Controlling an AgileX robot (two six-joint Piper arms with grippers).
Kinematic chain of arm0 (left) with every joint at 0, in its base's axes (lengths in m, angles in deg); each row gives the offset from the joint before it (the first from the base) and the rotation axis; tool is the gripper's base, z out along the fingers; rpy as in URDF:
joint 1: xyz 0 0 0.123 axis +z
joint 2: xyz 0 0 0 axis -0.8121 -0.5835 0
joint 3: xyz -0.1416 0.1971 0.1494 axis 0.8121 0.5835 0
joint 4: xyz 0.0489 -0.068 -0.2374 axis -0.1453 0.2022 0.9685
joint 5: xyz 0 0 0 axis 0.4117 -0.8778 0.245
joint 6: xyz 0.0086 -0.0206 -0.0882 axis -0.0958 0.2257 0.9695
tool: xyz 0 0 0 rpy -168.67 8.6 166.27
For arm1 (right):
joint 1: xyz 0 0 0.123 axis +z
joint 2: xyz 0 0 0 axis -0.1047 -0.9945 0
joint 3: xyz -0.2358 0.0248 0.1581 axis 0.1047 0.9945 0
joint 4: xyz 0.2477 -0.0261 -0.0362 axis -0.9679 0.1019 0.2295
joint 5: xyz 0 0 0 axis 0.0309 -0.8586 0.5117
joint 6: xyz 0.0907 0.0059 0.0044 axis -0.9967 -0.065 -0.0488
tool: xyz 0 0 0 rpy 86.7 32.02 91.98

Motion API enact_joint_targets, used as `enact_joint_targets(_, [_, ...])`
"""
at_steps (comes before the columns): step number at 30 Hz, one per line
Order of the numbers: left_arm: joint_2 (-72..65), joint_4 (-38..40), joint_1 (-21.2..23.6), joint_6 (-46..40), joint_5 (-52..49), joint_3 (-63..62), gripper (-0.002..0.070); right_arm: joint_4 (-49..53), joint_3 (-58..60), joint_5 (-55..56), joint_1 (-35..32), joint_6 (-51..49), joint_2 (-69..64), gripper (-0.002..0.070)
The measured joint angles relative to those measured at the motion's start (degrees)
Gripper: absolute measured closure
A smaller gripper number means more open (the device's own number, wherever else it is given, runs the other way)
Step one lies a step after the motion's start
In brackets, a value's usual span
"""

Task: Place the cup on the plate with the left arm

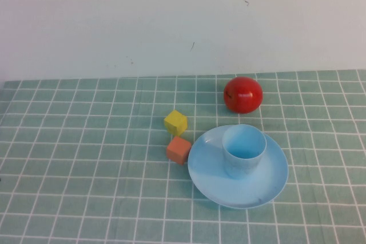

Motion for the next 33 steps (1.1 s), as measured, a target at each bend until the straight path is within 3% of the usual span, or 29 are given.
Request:
enact_joint_targets(11, [16.0, 0.0, 10.9, 6.1, 0.8, 11.5, 0.0675, 0.0, 0.0, 0.0, 0.0, 0.0, 0.0, 0.0678])
enact_joint_targets(20, [16.8, 0.0, 11.6, 6.1, 0.4, 13.2, 0.0675, 0.0, 0.0, 0.0, 0.0, 0.0, 0.0, 0.0678])
enact_joint_targets(25, [17.5, 2.7, 13.6, 2.3, 0.3, 16.7, 0.0675, 0.0, 0.0, 0.0, 0.0, 0.0, 0.0, 0.0678])
enact_joint_targets(33, [18.0, 6.6, 22.0, -1.2, -4.0, 22.1, 0.0675, 0.0, 0.0, 0.0, 0.0, 0.0, 0.0, 0.0678])
